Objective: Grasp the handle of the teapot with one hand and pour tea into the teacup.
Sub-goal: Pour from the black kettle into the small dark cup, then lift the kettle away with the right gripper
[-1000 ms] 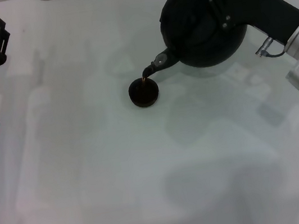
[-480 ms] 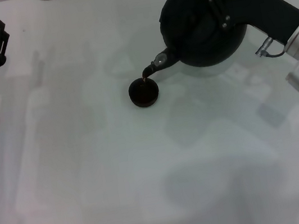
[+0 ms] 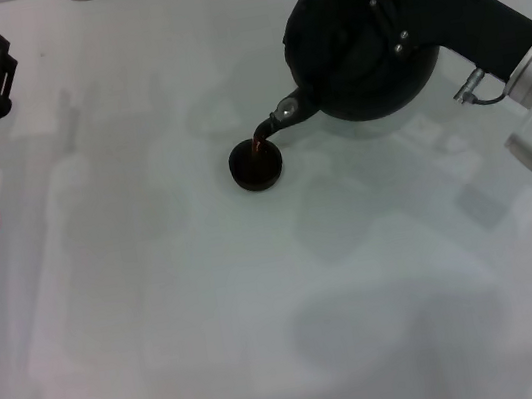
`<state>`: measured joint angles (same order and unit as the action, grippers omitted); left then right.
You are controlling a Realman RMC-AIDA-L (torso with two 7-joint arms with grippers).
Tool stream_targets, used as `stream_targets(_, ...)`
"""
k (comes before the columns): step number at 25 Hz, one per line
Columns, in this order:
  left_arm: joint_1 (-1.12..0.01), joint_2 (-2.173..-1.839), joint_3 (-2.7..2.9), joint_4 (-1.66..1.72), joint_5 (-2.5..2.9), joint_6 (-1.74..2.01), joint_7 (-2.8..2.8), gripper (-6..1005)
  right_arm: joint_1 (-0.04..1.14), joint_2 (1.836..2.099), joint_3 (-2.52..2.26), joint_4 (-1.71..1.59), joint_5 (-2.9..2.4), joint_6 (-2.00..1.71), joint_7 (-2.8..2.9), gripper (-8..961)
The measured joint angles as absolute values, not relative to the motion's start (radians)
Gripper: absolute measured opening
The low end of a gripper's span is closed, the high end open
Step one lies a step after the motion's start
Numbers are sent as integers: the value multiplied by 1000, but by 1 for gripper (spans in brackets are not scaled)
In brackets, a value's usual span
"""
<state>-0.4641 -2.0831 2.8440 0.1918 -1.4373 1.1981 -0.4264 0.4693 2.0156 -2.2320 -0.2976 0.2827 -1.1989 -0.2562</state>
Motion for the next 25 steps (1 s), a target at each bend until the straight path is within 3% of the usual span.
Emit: stream_targets(25,-469,-2080,2844,192,-1438,1198,-426,713,460,2016,-2223,-298,293,-1203,-143,120)
